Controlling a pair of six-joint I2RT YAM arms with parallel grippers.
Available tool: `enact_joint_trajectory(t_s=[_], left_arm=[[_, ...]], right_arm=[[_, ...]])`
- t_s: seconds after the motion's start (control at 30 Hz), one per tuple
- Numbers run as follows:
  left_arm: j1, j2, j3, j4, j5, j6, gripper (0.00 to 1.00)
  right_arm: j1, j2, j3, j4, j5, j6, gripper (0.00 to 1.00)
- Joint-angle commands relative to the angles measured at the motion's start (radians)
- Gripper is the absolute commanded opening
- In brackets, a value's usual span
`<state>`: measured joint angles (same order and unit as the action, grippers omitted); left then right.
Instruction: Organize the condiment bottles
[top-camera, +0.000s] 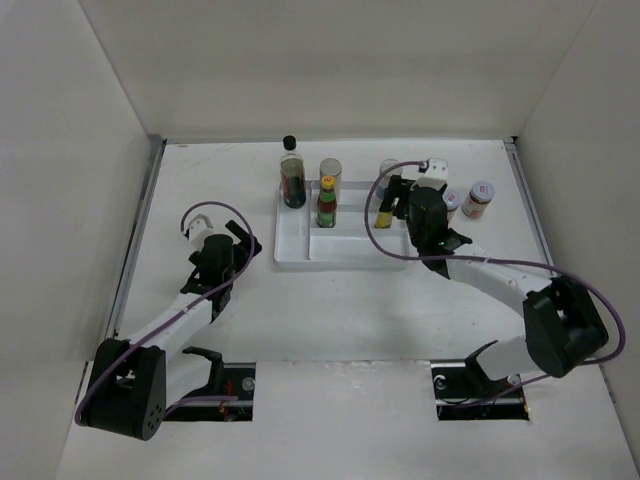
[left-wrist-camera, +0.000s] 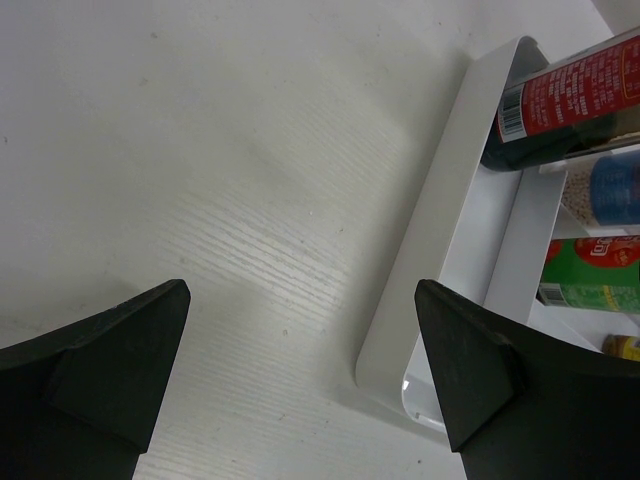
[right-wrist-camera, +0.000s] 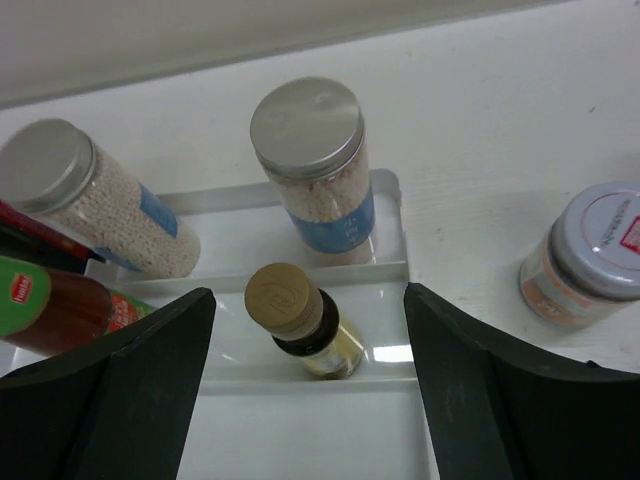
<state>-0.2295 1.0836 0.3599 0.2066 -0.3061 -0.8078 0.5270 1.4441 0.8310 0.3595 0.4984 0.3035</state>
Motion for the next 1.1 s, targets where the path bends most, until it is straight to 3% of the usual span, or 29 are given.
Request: enact_joint_trajectory(t_s=[0.0,0.27,0.57,0.7,0.83,1.0,1.07], left_arm=[[0.008,-0.011,-0.007,0.051,0.012,-0.007,1.0],[0.008,-0.017,-0.016,0.068,0.013,-0.01,1.0],[0.003,-0.005,-0.022,0.089,0.016,-0.01,1.0],[0.005,0.006,-0.016,0.08,0.027,-0.01,1.0],[0.008,0.009,-0.018,0.089,0.025,-0.01,1.0],[0.009,0.004,-0.019,0.089,0.028,-0.01,1.0],[0.008,0.016,-0.016,0.093,0.03,-0.01,1.0]], right_arm=[[-0.069,-0.099,-0.013,0.088,0.06,0.009,0.85],[-0.325,0.05,0.049,-0.031,0.063,0.039,0.92],[-0.381,0.185,0.143,-0.109,-0.056,0.052,0.93],[-0.387,0.255,0.186,-0.106,-0.089,0.069,0.88],[-0.387,0.297,0.2,-0.111,-0.096,0.085,0.75],[-0.382,0.3,0.192,-0.12,-0.081,0.086,0.72],[-0.382,0.294,0.191,-0.131,-0.081,0.086,0.65]])
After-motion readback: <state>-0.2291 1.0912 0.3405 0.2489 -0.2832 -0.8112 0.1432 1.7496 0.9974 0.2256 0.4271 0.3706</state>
